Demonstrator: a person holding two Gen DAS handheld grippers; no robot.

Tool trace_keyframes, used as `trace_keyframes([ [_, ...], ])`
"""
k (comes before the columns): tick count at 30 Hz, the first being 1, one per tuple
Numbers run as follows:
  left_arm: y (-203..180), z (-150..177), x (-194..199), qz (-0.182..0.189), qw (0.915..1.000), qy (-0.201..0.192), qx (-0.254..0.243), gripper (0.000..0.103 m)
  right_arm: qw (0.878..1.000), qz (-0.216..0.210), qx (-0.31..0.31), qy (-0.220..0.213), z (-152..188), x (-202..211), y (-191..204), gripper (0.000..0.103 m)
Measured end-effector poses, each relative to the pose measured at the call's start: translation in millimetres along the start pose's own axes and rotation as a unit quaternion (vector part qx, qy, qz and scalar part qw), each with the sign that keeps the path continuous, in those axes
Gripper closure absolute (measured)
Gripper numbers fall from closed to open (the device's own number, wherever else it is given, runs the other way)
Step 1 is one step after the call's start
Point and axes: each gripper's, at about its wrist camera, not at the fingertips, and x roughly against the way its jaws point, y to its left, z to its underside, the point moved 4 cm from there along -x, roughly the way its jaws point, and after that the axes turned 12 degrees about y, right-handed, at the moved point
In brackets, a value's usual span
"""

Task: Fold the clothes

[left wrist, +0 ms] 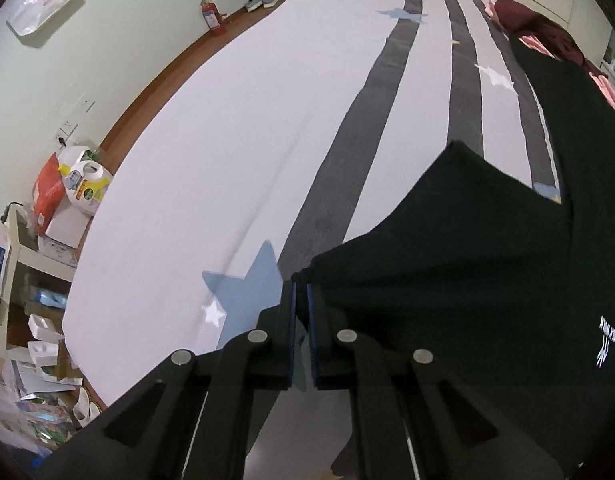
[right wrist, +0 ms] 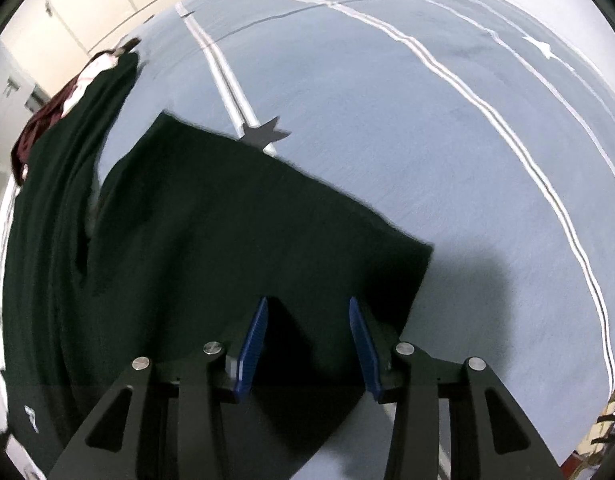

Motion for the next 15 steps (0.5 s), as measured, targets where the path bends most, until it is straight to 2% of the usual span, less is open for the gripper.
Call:
trace_keyframes([
  [4,-6,-2,-14,0.02,0.9995,0.013,0.019,0.098,1.0,-0.009,-0.028,-0.002,-13,-2,-10,0.067],
  [6,1,-2,-9,0.016,0.9996,0.004,0.022,0.097,0.999,-0.009,-0.038,-0.001,-19,-2,-15,0.083],
  [7,-2,-5,-6,0.019,0.9995,-0.001,0.027,0.096,0.999,-0.006,-0.044,0.0,-22,-2,-18,0.103],
  [9,-4,-5,-1,0.022,0.9992,-0.006,0.032,0.094,0.998,-0.022,-0.052,0.009,-27,-2,-26,0.103],
  [11,0,-1,5,0.021,0.9992,-0.013,0.031,0.093,0.999,-0.013,-0.037,0.006,-31,2,-29,0.103],
  [15,9,19,22,-0.007,0.9992,-0.022,0.032,0.093,0.998,-0.003,-0.06,-0.014,-39,25,-59,0.103],
])
